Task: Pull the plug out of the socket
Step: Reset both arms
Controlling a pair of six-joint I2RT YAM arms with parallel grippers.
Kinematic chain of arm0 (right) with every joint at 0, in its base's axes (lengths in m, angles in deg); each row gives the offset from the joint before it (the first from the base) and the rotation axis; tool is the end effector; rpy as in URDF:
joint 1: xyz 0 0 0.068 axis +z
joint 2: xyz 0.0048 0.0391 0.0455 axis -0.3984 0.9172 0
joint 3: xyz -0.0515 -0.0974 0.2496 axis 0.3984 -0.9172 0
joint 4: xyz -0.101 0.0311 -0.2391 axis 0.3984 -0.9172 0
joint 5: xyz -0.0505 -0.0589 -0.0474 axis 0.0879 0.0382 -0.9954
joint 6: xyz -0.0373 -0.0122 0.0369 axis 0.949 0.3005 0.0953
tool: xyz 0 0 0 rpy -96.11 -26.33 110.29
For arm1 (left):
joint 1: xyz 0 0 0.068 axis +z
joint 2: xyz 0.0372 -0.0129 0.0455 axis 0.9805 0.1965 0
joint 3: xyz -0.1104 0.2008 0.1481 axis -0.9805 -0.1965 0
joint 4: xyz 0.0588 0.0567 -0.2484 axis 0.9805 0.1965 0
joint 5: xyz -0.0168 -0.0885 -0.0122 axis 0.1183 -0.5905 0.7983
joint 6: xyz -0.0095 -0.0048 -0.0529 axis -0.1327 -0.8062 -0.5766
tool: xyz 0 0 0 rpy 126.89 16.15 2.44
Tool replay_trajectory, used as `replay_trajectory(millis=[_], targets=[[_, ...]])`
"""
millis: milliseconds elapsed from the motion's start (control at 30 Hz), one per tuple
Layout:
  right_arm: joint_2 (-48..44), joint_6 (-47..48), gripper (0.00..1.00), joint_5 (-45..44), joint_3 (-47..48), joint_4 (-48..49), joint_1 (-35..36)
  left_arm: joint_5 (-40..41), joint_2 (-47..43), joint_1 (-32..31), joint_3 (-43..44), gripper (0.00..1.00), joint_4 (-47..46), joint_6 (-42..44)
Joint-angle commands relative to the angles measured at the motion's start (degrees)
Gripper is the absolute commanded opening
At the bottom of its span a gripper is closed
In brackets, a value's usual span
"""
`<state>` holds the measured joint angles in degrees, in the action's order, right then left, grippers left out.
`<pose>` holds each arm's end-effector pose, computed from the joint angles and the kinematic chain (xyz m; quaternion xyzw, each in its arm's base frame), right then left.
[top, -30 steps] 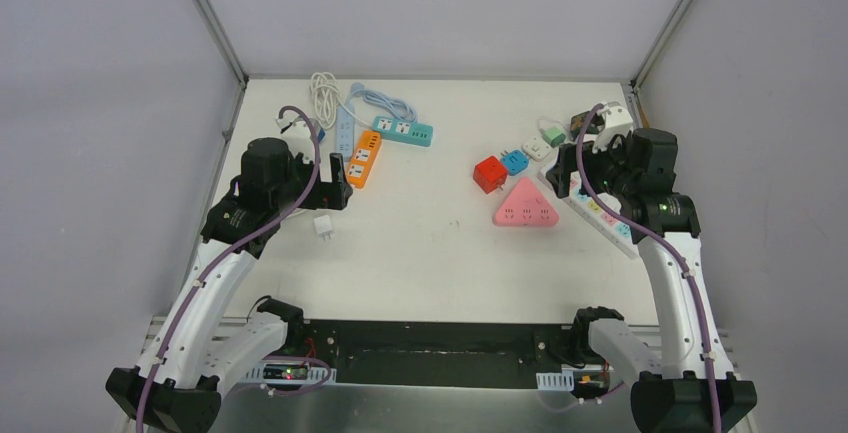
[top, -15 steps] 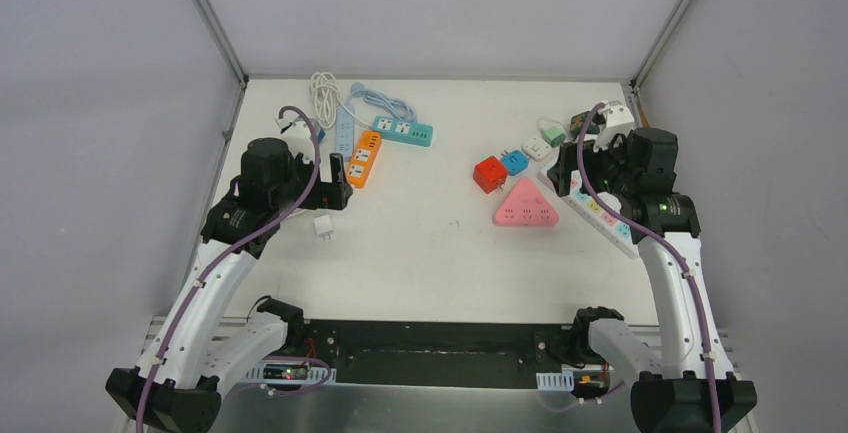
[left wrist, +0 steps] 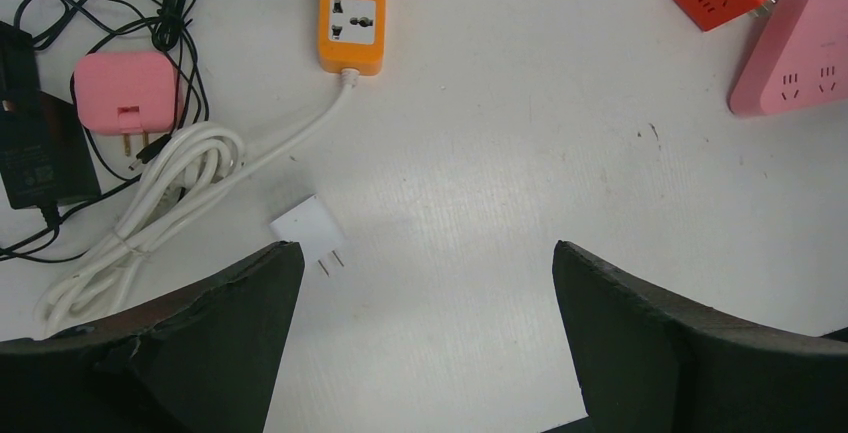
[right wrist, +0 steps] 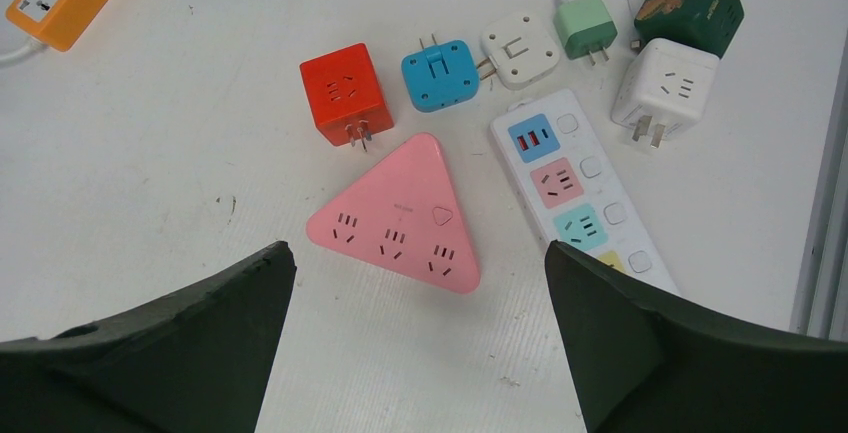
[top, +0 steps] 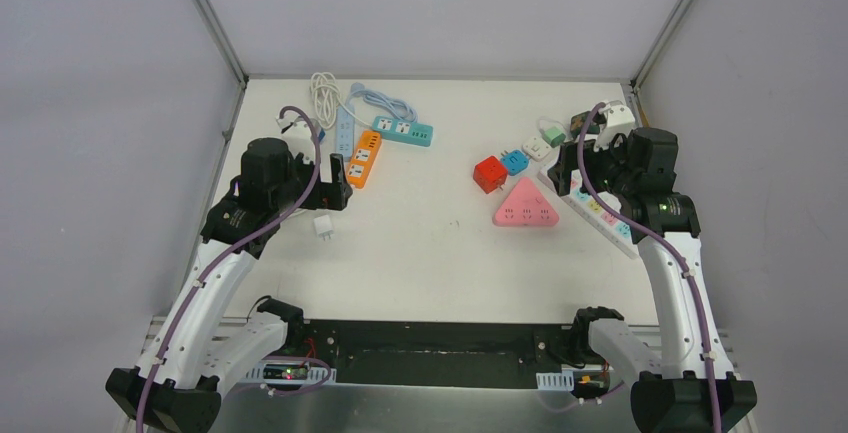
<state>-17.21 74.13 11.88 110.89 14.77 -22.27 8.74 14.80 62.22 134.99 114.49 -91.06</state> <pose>0.1932 0.0149 0.3543 -0.1594 0.8511 0.0974 0.4907 0.1681 -0.0547 0.3426 0.0931 0.8653 -0.1659 0.4638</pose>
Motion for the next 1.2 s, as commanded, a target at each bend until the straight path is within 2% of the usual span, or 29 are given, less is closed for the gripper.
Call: replay_trajectory(millis=[0,1167], targets=[[-0.25,-1.25,1.0,-1.02,1.07,2.45,-0.42,-0.67,-0.9,0.19,-0.71,0.99,-1.58,1.04],[-0.33,-3.06,1.0,-0.97,0.81,3.24,-0.42,-0.93,-0.9,0.19,-0.72,0.99,-1.56,1.25]])
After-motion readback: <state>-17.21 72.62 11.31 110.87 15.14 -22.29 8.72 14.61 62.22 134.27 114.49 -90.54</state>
